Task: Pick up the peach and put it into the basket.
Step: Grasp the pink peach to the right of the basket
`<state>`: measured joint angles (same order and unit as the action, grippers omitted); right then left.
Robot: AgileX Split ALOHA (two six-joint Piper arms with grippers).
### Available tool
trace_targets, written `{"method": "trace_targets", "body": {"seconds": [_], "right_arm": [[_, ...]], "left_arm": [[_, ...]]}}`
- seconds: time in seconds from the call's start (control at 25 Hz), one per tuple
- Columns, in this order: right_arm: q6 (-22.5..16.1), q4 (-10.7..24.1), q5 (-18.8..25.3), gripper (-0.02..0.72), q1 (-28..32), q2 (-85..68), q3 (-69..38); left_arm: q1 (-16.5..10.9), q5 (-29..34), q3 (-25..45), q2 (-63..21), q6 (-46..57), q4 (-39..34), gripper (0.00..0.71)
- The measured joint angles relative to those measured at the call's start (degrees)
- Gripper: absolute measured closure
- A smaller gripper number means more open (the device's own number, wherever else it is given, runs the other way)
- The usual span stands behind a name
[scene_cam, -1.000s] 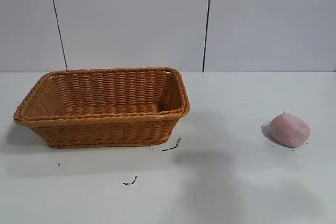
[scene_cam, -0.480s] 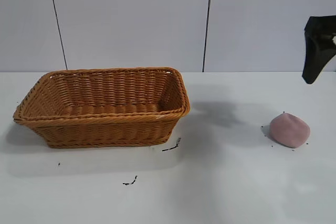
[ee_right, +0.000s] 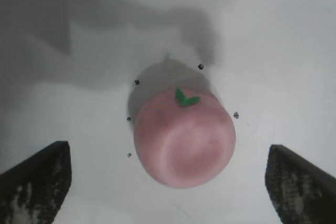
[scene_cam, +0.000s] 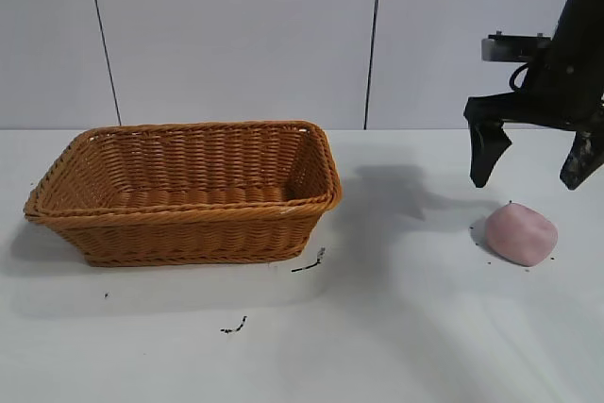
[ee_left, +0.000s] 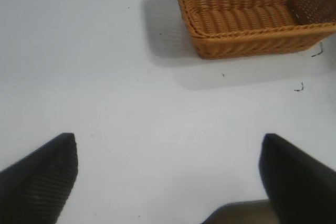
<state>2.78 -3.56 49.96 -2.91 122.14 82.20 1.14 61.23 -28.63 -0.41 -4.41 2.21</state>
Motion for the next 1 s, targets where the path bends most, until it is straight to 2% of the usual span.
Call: {"method": "trace_targets", "body": {"seconds": [0.48, 0.52, 0.6, 0.68, 0.72, 0.84, 1.0], "right_arm": [[-0.24, 0.05, -1.28, 0.021, 0.00, 1.92, 0.00], [-0.24, 0.05, -1.17, 0.069, 0.00, 1.92, 0.00], [-0.24, 0.05, -0.59, 0.241, 0.00, 1.92, 0.00], [-0.24, 0.05, -0.14, 0.482, 0.00, 1.92, 0.00], [-0.24, 0.05, -0.07, 0.563, 0.00, 1.92, 0.00], [-0.07, 0.05, 0.39, 0.648, 0.00, 0.91, 0.09], [0.49, 0.22, 1.48, 0.670, 0.00, -2.53, 0.09]], "left_arm": [[0.00, 0.00, 0.00, 0.00, 0.00, 0.00, 0.018], [0.00, 0.00, 0.00, 0.00, 0.00, 0.00, 0.018], [0.00, 0.00, 0.00, 0.00, 0.00, 0.00, 0.018], [0.00, 0.00, 0.00, 0.00, 0.00, 0.00, 0.018], [0.00, 0.00, 0.00, 0.00, 0.00, 0.00, 0.018], [0.00, 0.00, 0.00, 0.00, 0.00, 0.00, 0.018], [0.00, 0.00, 0.00, 0.00, 0.00, 0.00, 0.018]]}}
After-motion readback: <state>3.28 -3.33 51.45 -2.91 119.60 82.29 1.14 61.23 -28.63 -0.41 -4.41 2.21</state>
